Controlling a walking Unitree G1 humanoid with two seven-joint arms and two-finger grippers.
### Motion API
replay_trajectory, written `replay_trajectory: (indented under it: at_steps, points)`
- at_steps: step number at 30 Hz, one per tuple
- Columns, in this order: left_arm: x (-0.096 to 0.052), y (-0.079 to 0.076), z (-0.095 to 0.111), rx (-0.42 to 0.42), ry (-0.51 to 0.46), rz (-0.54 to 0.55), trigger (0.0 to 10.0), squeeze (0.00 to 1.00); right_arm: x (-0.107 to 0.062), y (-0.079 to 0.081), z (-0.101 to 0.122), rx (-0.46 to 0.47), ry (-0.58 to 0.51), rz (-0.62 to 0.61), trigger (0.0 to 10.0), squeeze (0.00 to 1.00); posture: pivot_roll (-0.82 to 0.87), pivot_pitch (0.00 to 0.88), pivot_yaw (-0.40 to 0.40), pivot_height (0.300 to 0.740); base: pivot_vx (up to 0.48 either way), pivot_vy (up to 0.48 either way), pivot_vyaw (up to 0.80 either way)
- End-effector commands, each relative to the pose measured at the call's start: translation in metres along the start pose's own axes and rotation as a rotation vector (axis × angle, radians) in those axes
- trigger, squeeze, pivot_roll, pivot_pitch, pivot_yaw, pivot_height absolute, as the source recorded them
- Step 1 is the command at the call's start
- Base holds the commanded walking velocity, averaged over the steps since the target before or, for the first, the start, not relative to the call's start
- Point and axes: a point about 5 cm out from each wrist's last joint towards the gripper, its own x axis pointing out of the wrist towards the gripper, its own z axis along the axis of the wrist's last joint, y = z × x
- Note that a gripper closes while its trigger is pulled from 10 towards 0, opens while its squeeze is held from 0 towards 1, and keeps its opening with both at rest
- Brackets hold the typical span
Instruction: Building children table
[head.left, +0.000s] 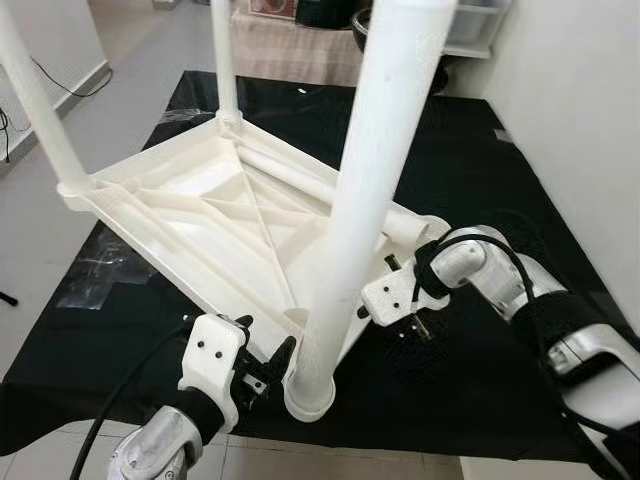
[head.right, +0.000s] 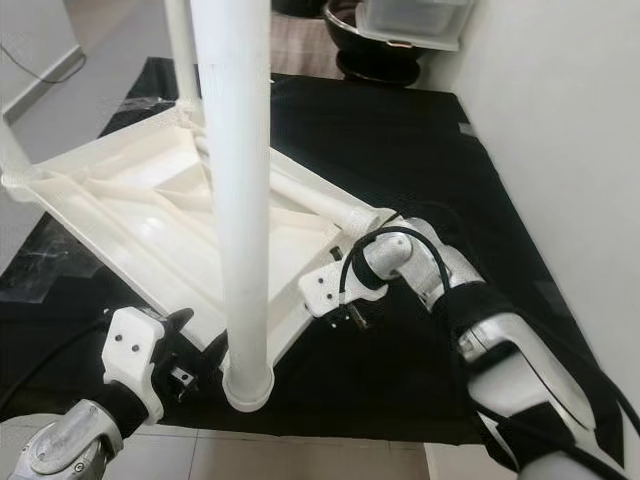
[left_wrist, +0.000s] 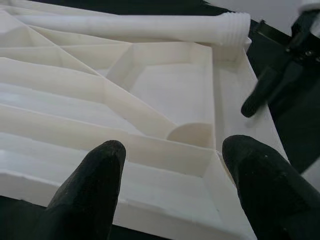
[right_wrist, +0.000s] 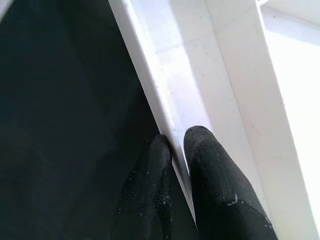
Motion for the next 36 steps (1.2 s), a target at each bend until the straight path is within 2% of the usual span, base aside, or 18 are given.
replay_trajectory:
  at_steps: [1, 5, 7, 8, 10, 14, 16, 20, 22, 23, 24, 29, 30, 31, 32, 34, 35, 36]
  points:
    - [0.0, 0.002, -0.005, -0.005, 0.018, -0.002, 10.0, 0.0, 0.003, 0.017, -0.013, 0.148, -0.026, -0.009, 0.0, 0.0, 0.02, 0.11, -0.105, 0.74, 0.0, 0.0, 0.0]
    - [0.001, 0.002, -0.005, -0.003, 0.017, -0.003, 10.0, 0.0, 0.003, 0.02, -0.014, 0.174, -0.027, -0.024, 0.0, 0.0, 0.02, 0.106, -0.1, 0.74, 0.0, 0.0, 0.0]
    - [0.002, 0.004, -0.005, 0.0, 0.016, -0.004, 10.0, 0.0, 0.003, 0.03, -0.012, 0.252, -0.042, -0.054, 0.0, 0.0, 0.01, 0.103, -0.096, 0.74, 0.0, 0.0, 0.0]
    - [0.002, 0.004, -0.005, 0.0, 0.016, -0.004, 10.0, 0.0, 0.003, 0.03, -0.012, 0.252, -0.042, -0.054, 0.0, 0.0, 0.01, 0.103, -0.096, 0.74, 0.0, 0.0, 0.0]
    - [0.003, 0.005, -0.005, 0.004, 0.014, -0.006, 10.0, 0.0, 0.007, 0.044, -0.004, 0.359, -0.088, -0.066, 0.0, 0.0, 0.01, 0.101, -0.095, 0.74, 0.0, 0.0, 0.0]
    - [0.004, 0.005, -0.005, 0.005, 0.013, -0.007, 10.0, 0.0, 0.007, 0.05, 0.0, 0.392, -0.105, -0.06, 0.0, 0.0, 0.01, 0.1, -0.092, 0.74, 0.0, 0.0, 0.0]
    - [0.005, 0.006, -0.004, 0.006, 0.011, -0.008, 10.0, 0.0, 0.008, 0.065, 0.013, 0.48, -0.155, -0.029, 0.0, 0.0, 0.01, 0.098, -0.09, 0.74, 0.0, 0.0, 0.0]
    - [0.005, 0.005, -0.005, 0.006, 0.01, -0.008, 10.0, 0.0, 0.005, 0.071, 0.016, 0.489, -0.165, -0.003, 0.0, 0.0, 0.01, 0.098, -0.089, 0.74, 0.0, 0.0, 0.0]
    - [0.006, 0.005, -0.005, 0.005, 0.009, -0.009, 10.0, 0.0, 0.0, 0.079, 0.022, 0.457, -0.188, 0.041, 0.0, 0.0, 0.0, 0.097, -0.09, 0.74, 0.0, 0.0, 0.0]
    - [0.006, 0.005, -0.005, 0.005, 0.009, -0.009, 10.0, 0.0, 0.0, 0.079, 0.022, 0.457, -0.188, 0.041, 0.0, 0.0, 0.0, 0.097, -0.09, 0.74, 0.0, 0.0, 0.0]
    - [0.006, 0.005, -0.005, 0.004, 0.007, -0.01, 10.0, 0.0, -0.002, 0.075, 0.025, 0.42, -0.204, 0.02, 0.0, 0.0, 0.0, 0.096, -0.093, 0.74, 0.0, 0.0, 0.0]
    - [0.006, 0.005, -0.005, 0.006, 0.005, -0.007, 10.0, 0.0, -0.004, 0.066, 0.029, 0.403, -0.219, -0.014, 0.0, 0.0, 0.01, 0.095, -0.098, 0.74, 0.0, 0.0, 0.0]
    - [0.006, 0.005, -0.005, 0.006, 0.004, -0.005, 10.0, 0.0, -0.003, 0.061, 0.03, 0.392, -0.22, -0.05, 1.5, 0.0, 0.01, 0.095, -0.099, 0.74, 0.0, 0.0, 0.0]
    - [0.006, 0.005, -0.005, 0.005, 0.004, -0.004, 10.0, 0.0, -0.003, 0.056, 0.03, 0.382, -0.216, -0.087, 6.8, 0.0, 0.01, 0.095, -0.1, 0.74, 0.0, 0.0, 0.0]
    - [0.005, 0.005, -0.005, 0.006, 0.005, -0.003, 10.0, 0.0, -0.003, 0.05, 0.028, 0.364, -0.202, -0.13, 10.0, 0.0, 0.02, 0.095, -0.099, 0.74, 0.0, 0.0, 0.0]
    - [0.005, 0.005, -0.005, 0.007, 0.005, -0.003, 10.0, 0.0, -0.005, 0.039, 0.025, 0.36, -0.189, -0.185, 10.0, 0.0, 0.02, 0.094, -0.098, 0.74, 0.0, 0.0, 0.0]
    - [0.005, 0.005, -0.005, 0.007, 0.005, -0.003, 10.0, 0.0, -0.005, 0.039, 0.025, 0.36, -0.189, -0.185, 10.0, 0.0, 0.02, 0.094, -0.098, 0.74, 0.0, 0.0, 0.0]
    - [0.005, 0.005, -0.004, 0.009, 0.005, -0.004, 10.0, 0.0, -0.012, 0.027, 0.016, 0.308, -0.116, -0.219, 10.0, 1.0, 0.02, 0.095, -0.093, 0.74, 0.0, 0.0, 0.0]
